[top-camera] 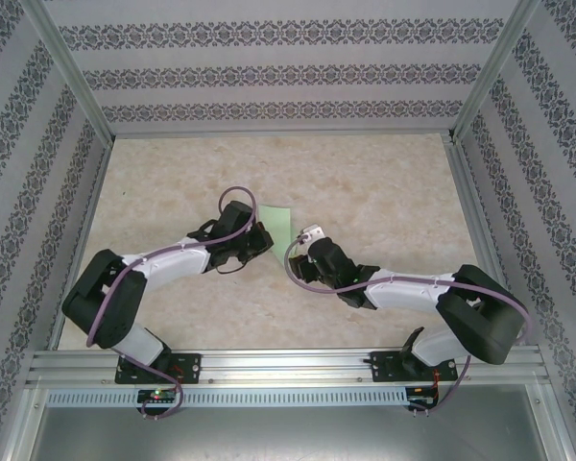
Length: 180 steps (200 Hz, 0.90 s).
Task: Fold a paper plane with a square sheet of paper (pick it up from the middle)
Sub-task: Fold the wing for the fifth time at the center of the table.
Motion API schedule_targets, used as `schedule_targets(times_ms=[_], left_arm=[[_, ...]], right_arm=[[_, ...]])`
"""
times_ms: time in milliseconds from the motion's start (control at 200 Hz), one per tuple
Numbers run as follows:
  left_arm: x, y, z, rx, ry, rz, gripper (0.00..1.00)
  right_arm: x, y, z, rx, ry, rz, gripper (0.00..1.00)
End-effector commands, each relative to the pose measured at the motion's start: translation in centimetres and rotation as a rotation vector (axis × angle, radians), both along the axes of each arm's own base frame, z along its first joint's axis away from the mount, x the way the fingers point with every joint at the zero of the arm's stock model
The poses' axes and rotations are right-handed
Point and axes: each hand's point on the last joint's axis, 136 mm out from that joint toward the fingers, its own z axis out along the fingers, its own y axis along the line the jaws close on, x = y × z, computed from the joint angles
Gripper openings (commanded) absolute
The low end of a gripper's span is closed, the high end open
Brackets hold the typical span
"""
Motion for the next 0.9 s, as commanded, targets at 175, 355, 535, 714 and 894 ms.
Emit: schedule_targets(times_ms=[175,355,535,714,894], left_arm=[[-0.1,1.9,3.2,0.027,-0.074,0.079,0.03],[0.0,1.2,2.0,0.028,-0.049,0.056,0.04],[-0.2,0.9,-0.4,0.051,0.015,0.047,0.04],[-0.6,1.4,-1.9,0.089,0.065,0.051,0.04],[-0.6,1.5,-1.8,0.095,0.075,0.053,0.05]], right_arm=[[1.4,0.6,3.1,0.079,-0.061,-0.006,0.56],[1.2,0.9,3.8,0.093,-0.070,0.020,0.59],[0.1,3.5,3.1,0.060,-0.083,0.165,0.59],[-0.1,5.9,1.5,0.018,-0.107,0.251,0.57],[-0.8,7.6,1.0,0.038,-0.228,0.351,0.57]])
